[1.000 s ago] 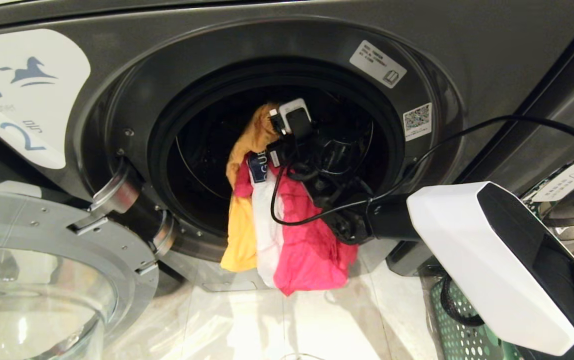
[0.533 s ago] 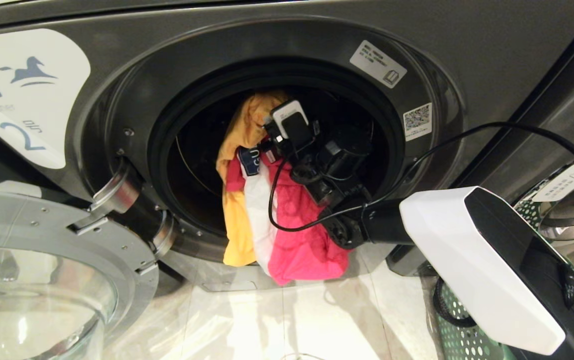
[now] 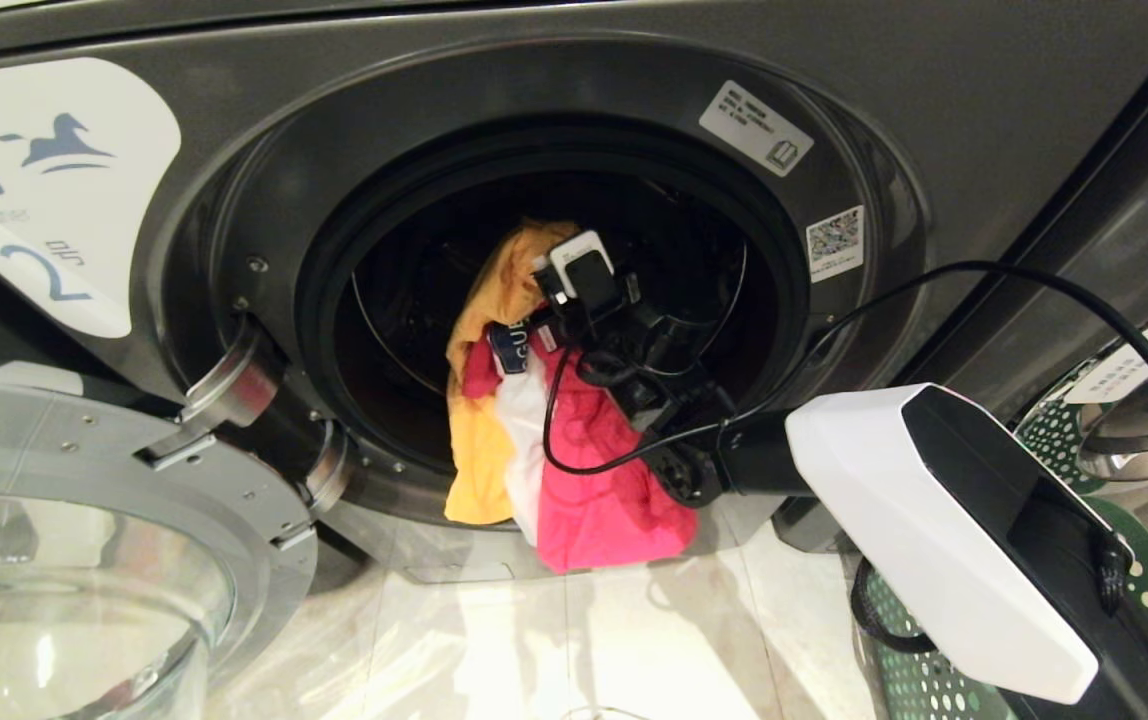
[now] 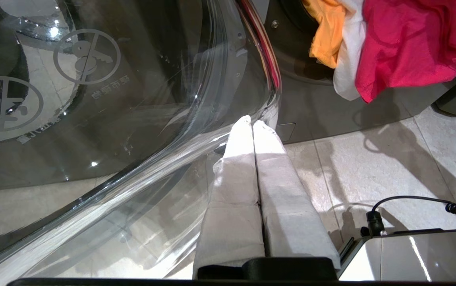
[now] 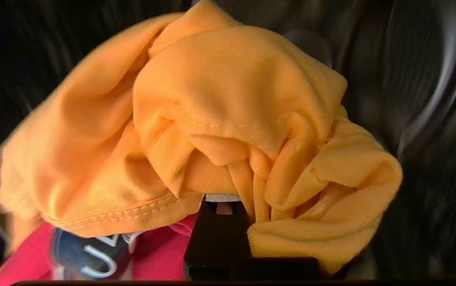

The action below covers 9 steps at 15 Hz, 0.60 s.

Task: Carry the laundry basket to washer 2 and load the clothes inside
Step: Place the clothes into the washing machine

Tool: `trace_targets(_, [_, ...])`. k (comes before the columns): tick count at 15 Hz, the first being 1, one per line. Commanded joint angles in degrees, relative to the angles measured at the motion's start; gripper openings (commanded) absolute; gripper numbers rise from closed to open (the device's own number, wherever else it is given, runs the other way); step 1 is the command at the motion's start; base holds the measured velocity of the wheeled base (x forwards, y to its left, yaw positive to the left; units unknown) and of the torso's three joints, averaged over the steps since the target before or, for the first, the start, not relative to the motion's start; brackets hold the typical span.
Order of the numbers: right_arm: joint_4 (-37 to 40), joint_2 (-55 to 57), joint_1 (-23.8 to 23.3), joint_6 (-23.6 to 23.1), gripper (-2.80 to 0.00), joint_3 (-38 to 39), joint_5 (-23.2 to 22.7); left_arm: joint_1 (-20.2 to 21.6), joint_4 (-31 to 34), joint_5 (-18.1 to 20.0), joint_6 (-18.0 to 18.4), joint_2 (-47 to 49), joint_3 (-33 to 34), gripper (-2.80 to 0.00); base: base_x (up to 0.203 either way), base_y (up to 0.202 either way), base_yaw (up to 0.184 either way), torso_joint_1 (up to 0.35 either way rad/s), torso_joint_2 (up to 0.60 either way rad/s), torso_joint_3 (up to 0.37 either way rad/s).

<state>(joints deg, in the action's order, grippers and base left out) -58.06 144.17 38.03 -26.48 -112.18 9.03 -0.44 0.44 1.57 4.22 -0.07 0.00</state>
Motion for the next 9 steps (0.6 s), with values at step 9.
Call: trace_targets(9, [43.9, -4.3, -2.1, 21.2, -2.80, -0.2, 14.8, 0.0, 0.0, 0.0, 0.0, 0.1, 0.0, -2.80, 0.000, 0.000, 0.000, 0.000, 0.00, 0.000])
